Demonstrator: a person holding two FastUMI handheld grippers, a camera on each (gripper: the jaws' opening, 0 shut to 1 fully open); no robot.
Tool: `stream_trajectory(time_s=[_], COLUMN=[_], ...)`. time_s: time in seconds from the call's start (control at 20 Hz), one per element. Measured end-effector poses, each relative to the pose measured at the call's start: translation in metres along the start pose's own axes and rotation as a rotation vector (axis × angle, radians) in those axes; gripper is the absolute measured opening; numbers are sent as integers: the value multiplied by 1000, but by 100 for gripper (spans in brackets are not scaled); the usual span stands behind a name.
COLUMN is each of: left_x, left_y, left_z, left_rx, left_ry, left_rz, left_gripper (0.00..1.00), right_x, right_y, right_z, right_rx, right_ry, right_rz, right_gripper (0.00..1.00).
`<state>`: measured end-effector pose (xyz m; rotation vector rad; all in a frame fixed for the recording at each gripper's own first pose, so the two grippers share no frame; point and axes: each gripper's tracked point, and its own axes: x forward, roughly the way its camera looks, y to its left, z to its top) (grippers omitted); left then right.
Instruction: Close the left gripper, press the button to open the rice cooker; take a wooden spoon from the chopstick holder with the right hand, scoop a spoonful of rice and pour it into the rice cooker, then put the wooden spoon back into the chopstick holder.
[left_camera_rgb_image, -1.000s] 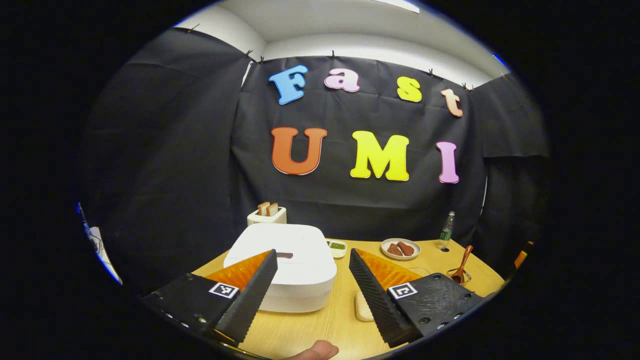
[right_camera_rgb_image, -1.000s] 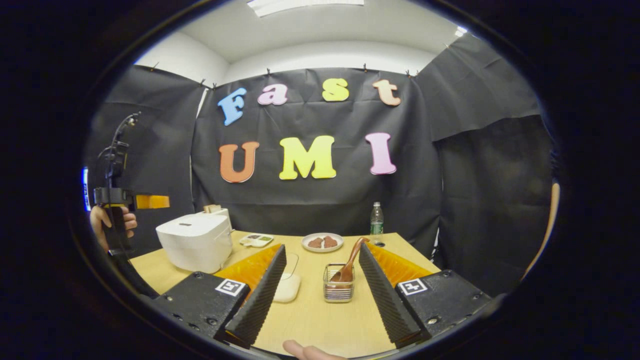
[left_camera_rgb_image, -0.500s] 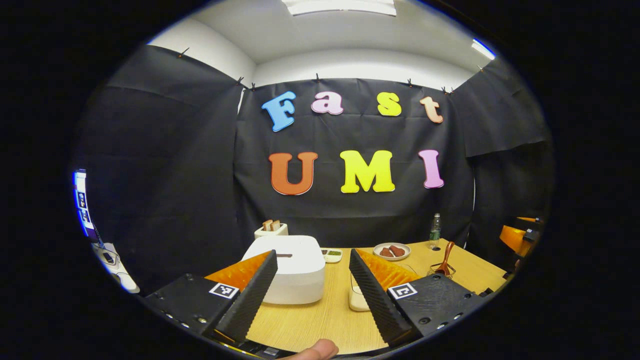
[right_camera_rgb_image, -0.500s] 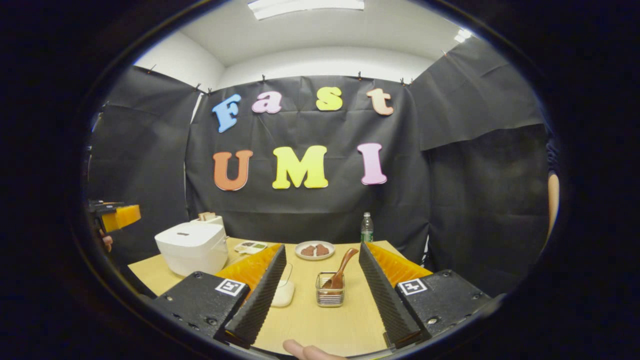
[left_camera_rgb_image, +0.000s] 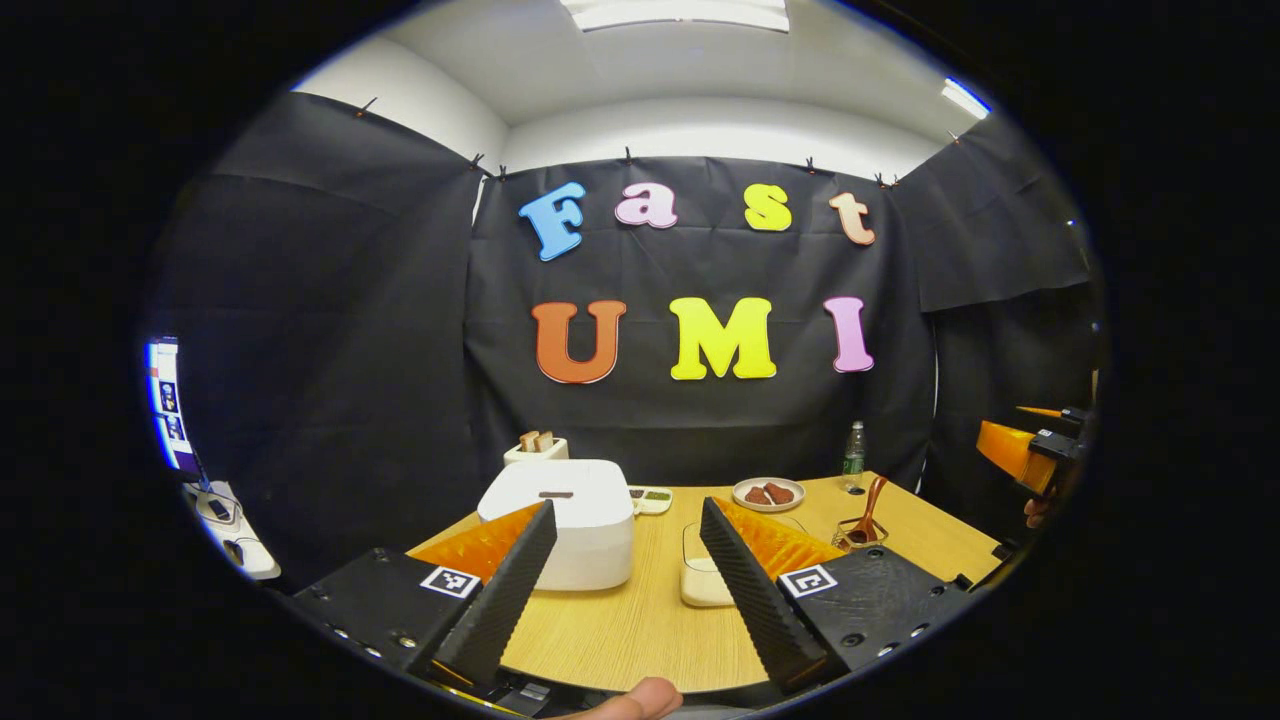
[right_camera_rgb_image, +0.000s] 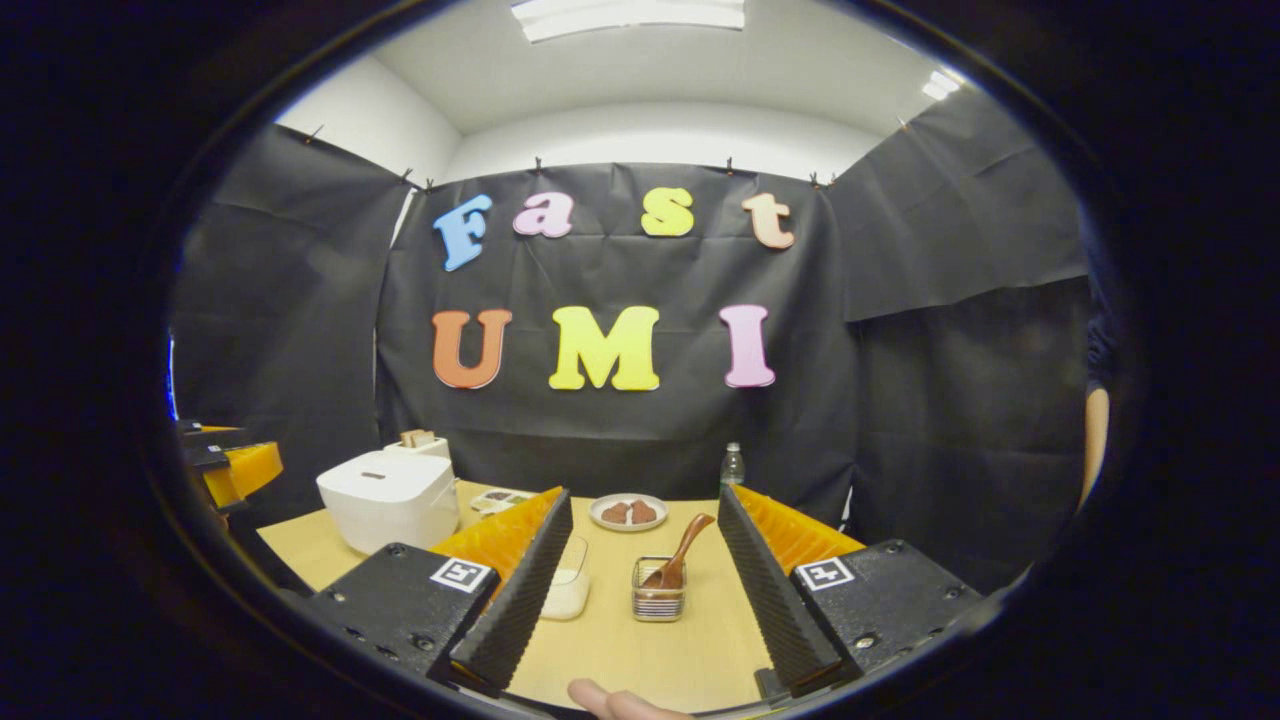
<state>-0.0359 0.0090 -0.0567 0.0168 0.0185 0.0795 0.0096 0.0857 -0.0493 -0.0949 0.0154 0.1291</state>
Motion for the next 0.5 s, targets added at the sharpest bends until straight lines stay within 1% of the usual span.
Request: stream_trajectory(time_s=[0.1,0.2,0.25,0.3,0.5], left_x=[-2,-4,-4,-5,-7], left_y=[4,2,-1,-1,-4], left_z=[3,2,2,2,1], left_rx=[0,-9,-9,-5,0], left_ry=[-10,-9,-7,-4,1], left_rz=[7,-2,-10,-15,-26], left_gripper=[94,94,94,94,94], right_x=[-11,-17,-16,-16,-17], right_y=[5,14,17,18,20], right_z=[2,-4,-7,-8,-10], right_rx=[0,2,2,0,-1], right_ry=[-19,-26,-27,-28,-32], right_rz=[-10,-19,-21,-23,-31], right_gripper=[95,96,94,96,96])
